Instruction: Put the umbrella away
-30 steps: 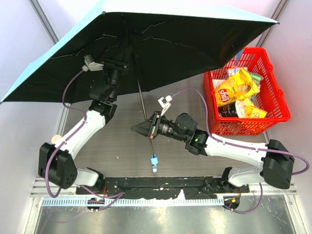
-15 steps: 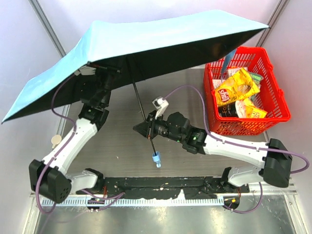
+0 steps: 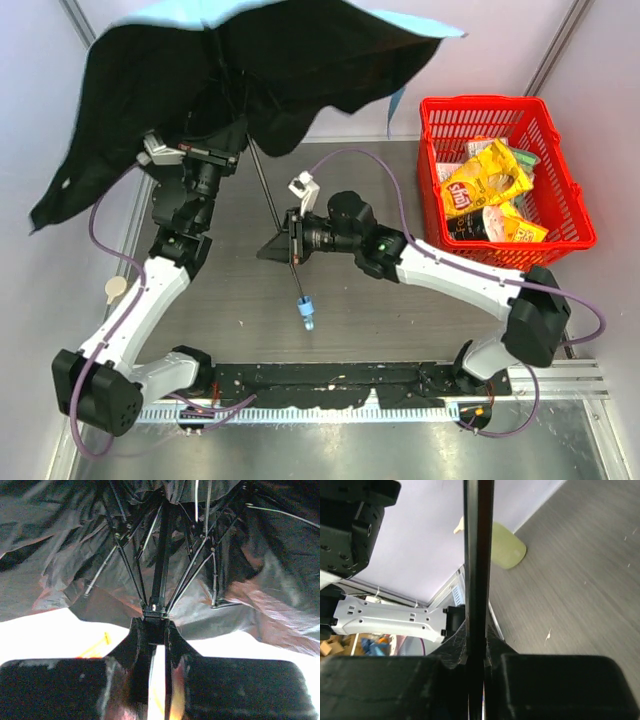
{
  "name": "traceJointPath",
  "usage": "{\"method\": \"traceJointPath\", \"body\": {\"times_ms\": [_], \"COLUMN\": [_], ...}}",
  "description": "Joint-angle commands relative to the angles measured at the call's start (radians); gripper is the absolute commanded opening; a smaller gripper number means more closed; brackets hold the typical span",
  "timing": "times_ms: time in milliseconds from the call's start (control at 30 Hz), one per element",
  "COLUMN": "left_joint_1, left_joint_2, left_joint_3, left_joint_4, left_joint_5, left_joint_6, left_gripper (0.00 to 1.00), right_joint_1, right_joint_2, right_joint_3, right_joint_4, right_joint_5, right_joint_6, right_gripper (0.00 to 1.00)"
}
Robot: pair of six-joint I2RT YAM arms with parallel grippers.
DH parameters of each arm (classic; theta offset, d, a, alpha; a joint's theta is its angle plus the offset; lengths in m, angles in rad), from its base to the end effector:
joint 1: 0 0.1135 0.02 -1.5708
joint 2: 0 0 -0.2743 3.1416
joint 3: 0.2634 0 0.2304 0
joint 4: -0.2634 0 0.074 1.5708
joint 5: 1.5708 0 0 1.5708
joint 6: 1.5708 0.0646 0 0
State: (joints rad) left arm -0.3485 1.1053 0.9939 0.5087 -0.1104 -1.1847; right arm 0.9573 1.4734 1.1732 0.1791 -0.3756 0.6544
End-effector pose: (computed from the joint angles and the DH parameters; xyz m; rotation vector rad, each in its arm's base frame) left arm 0.2393 -0.0794 0.4470 -0.6126 1.1187 -1.2756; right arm 0.1860 0.3053 0.3618 -0.6043 1.8346 1.4677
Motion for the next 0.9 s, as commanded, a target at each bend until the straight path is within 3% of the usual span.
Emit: {"method": "traceJointPath", "body": {"times_ms": [0,133,267,400,600,633,800,867], "left_joint_1": [-0.063,-0.085,-0.165,-0.167,-0.165,-0.165,-0.162,-0.156], "left_joint_2": [-0.015,-0.030,-0.050,-0.104,-0.142,-0.145,-0.177,-0.206], "left_joint_3": [-0.116,-0.132,-0.196,-0.264,-0.245,-0.239,-0.244,-0.265], "left_joint_4": [-0.166,-0.185,-0.203,-0.196,-0.231,-0.239,-0.312,-0.346], "left_joint_5": [0.319,0.365,0.342,0.315,0.291,0.290,0.282,0.276], "left_joint_6": [-0.026,0.005,0.030,0.036,0.088,0.091,0.112,0.120], "left_gripper": [0.00,0.00,0.00,0.00,0.00,0.07,0.60,0.72], "right_joint_1": [-0.130,-0.150,-0.193,-0.193,-0.193,-0.193,-0.204,-0.218], "right_joint_2": [0.040,0.083,0.129,0.136,0.114,0.101,0.048,0.033], "right_joint_3": [0.212,0.298,0.309,0.247,0.145,0.134,0.057,0.046], "right_joint_4": [0.292,0.231,0.306,0.338,0.442,0.448,0.450,0.447], "right_joint_5": [0.020,0.034,-0.005,0.043,0.038,0.038,0.058,0.035], "right_joint_6": [0.094,0.063,0.123,0.106,0.123,0.125,0.146,0.168], "right_gripper": [0.01,0.00,0.01,0.01,0.01,0.01,0.01,0.01]}}
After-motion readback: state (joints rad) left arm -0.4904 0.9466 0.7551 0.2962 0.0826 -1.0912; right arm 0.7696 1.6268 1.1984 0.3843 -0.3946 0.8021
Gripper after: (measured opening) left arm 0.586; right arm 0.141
